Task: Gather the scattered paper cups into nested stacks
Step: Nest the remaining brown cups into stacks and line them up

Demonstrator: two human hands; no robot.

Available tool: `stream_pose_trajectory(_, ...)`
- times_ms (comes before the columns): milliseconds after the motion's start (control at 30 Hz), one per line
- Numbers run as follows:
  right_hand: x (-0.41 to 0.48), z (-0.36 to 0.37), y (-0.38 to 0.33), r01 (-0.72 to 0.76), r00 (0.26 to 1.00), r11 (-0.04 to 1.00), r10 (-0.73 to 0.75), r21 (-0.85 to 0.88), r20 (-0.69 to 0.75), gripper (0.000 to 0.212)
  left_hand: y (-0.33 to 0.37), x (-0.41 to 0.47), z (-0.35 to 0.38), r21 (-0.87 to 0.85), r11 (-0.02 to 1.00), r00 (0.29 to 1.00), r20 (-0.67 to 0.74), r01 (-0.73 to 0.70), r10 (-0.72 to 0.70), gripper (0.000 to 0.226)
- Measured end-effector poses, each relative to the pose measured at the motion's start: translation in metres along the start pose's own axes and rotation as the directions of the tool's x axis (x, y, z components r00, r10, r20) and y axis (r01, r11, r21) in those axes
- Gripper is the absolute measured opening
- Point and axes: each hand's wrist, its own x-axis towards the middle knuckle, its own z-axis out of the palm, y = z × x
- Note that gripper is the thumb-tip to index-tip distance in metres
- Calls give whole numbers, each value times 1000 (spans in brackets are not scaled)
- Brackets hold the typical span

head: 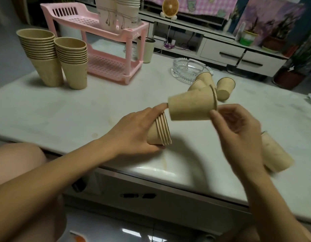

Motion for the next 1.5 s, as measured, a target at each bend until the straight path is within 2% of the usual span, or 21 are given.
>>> stream_pose_trajectory(100,-12,21,0,-84,993,991,74,102,93,8,1,1,-2,-128,983,987,-67,134,-144,115)
stream_pose_trajectory(167,-12,21,1,-86,989,994,76,73,128,9,-1,2,-3,-261,945,972,-75,198,-225,120)
stream_pose_trajectory(233,-9,16,3,-78,990,996,71,53,122,11,-3,2,-2,-312,931,972,-68,192,-223,118)
stream_pose_trajectory(300,-8,14,4,-79,982,995,68,55,176,10,-2,1,0,-259,957,988,-47,132,-149,110)
stream_pose_trajectory(433,-17,24,0,-84,961,992,55,98,270,16,5,-2,6,-40,998,998,45,-49,50,94)
stream_pose_trajectory(667,-12,16,6,-51,901,997,18,64,434,34,7,-1,7,31,994,993,56,-105,103,90)
stream_pose_trajectory(800,-10,20,10,-133,870,987,73,88,487,37,10,4,9,37,995,993,79,-92,88,89)
stream_pose_trajectory(867,-12,25,10,-114,840,993,92,10,534,33,10,5,10,64,991,989,95,-120,114,86)
stream_pose_trajectory(933,-11,20,9,27,849,983,75,-184,522,33,9,7,12,95,986,985,121,-135,123,78)
stream_pose_trajectory(1033,4,-19,3,146,950,915,-24,-376,310,28,9,9,15,147,980,983,142,-136,115,73)
stream_pose_trajectory(1100,16,-57,6,79,977,836,44,-543,210,26,11,8,15,182,972,983,133,-148,125,71)
stream_pose_trajectory(1133,20,-75,9,8,968,766,155,-642,196,29,12,7,15,199,967,982,133,-157,132,70)
stream_pose_trajectory(1167,23,-90,15,-72,930,682,310,-728,198,34,13,7,16,218,961,980,140,-168,139,70)
stream_pose_trajectory(1233,23,-103,30,-219,753,541,623,-812,212,45,14,7,18,250,950,976,160,-187,150,69)
stream_pose_trajectory(1267,22,-103,36,-247,659,498,715,-831,233,47,14,7,18,254,949,975,166,-188,148,69)
stream_pose_trajectory(1300,21,-102,40,-241,596,473,761,-847,256,44,14,8,19,251,950,975,168,-186,147,69)
stream_pose_trajectory(1333,21,-99,44,-214,582,473,765,-855,277,39,14,8,18,242,953,975,165,-185,148,68)
stream_pose_trajectory(1367,21,-96,46,-190,611,496,735,-847,293,33,14,8,18,227,957,976,158,-181,147,69)
stream_pose_trajectory(1400,22,-92,46,-171,680,546,667,-820,303,28,13,8,18,206,964,979,148,-169,140,69)
stream_pose_trajectory(1467,23,-81,39,-142,866,722,422,-677,269,21,11,8,15,138,983,987,126,-118,101,71)
stream_pose_trajectory(1500,23,-72,31,-108,934,820,278,-563,226,17,10,8,13,91,992,991,110,-91,81,71)
